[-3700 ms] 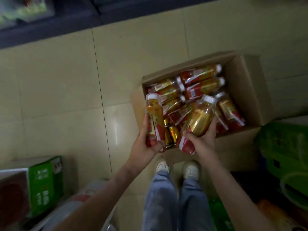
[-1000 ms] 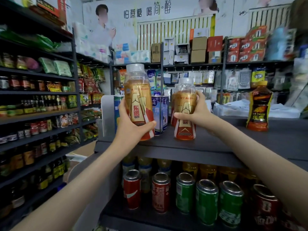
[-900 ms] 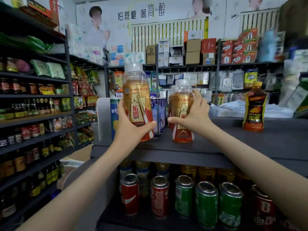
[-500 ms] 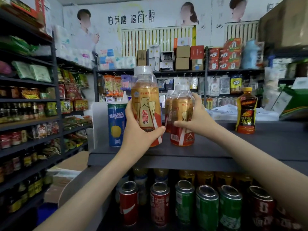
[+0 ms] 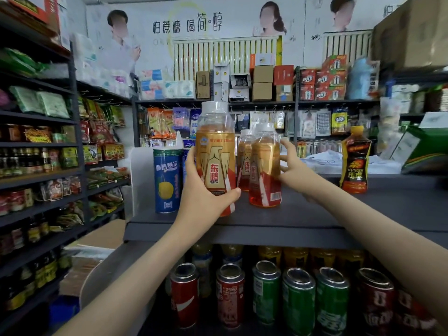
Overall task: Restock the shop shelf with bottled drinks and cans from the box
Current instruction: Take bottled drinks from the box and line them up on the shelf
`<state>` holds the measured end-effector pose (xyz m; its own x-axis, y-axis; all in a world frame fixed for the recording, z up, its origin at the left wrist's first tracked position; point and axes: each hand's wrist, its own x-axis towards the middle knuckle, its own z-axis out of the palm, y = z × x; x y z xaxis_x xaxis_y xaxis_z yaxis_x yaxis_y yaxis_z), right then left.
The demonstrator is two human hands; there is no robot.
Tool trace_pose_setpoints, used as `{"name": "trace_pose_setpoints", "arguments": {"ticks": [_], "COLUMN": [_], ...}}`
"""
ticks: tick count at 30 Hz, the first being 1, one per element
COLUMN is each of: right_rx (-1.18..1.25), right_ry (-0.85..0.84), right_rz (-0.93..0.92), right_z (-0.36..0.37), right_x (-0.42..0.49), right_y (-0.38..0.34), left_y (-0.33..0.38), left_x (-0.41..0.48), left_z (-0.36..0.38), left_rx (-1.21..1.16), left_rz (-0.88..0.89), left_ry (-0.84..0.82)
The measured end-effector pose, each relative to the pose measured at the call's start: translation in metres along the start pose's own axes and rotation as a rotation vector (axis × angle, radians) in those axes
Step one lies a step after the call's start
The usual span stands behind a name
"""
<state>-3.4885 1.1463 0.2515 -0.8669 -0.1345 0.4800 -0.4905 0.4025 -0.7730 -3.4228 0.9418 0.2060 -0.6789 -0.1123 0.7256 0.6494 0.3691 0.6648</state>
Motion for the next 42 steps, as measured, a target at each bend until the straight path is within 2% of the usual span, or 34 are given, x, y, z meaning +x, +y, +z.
{"name": "trace_pose_setpoints", "arguments": {"ticks": [3, 7, 11, 16, 26, 28, 31, 33, 34, 36, 38, 40, 42], "right_rx": [-0.043, -0.255, -0.02, 0.007, -0.106, -0.171, -0.302, -0.179, -0.044, 0.159, 0.204, 0.2, 0.182], "right_ry": [0.128, 0.172, 0.041, -0.176, -0.189, -0.142, 0.111, 0.223, 0.19, -0.034, -0.257, -0.298, -0.238], "right_rz": [0.003, 0.013, 0.096, 0.178, 0.21, 0.172, -0.048, -0.187, -0.246, -0.298, -0.274, -0.275, -0.278], "right_z": [0.016, 0.03, 0.022, 0.024, 0.036, 0.037, 0.04, 0.044, 0.045, 0.046, 0.046, 0.045, 0.041], "right_x": [0.006, 0.017, 0.038, 0.059, 0.087, 0.084, 0.074, 0.057, 0.045, 0.02, 0.001, -0.005, -0.004], "right_y": [0.0, 0.003, 0.007, 0.005, 0.009, 0.008, 0.002, -0.012, -0.021, -0.039, -0.048, -0.046, -0.041], "left_y": [-0.005, -0.011, -0.019, -0.027, -0.031, -0.029, -0.026, -0.024, -0.022, -0.02, -0.018, -0.017, -0.014], "left_x": [0.005, 0.009, 0.013, 0.021, 0.024, 0.023, 0.022, 0.022, 0.021, 0.021, 0.023, 0.025, 0.026], "left_z": [-0.007, -0.016, -0.024, -0.028, -0.025, -0.021, -0.014, -0.008, -0.004, 0.004, 0.013, 0.021, 0.026], "left_rx": [0.003, 0.011, 0.017, 0.027, 0.052, 0.055, 0.059, 0.067, 0.068, 0.06, 0.024, -0.001, 0.007], "left_rz": [-0.001, 0.002, 0.002, -0.009, -0.007, -0.005, 0.007, 0.02, 0.024, 0.03, 0.037, 0.048, 0.044], "left_ry": [0.032, 0.058, 0.081, 0.088, 0.071, 0.055, 0.031, 0.021, 0.016, 0.004, -0.001, -0.019, -0.054]}}
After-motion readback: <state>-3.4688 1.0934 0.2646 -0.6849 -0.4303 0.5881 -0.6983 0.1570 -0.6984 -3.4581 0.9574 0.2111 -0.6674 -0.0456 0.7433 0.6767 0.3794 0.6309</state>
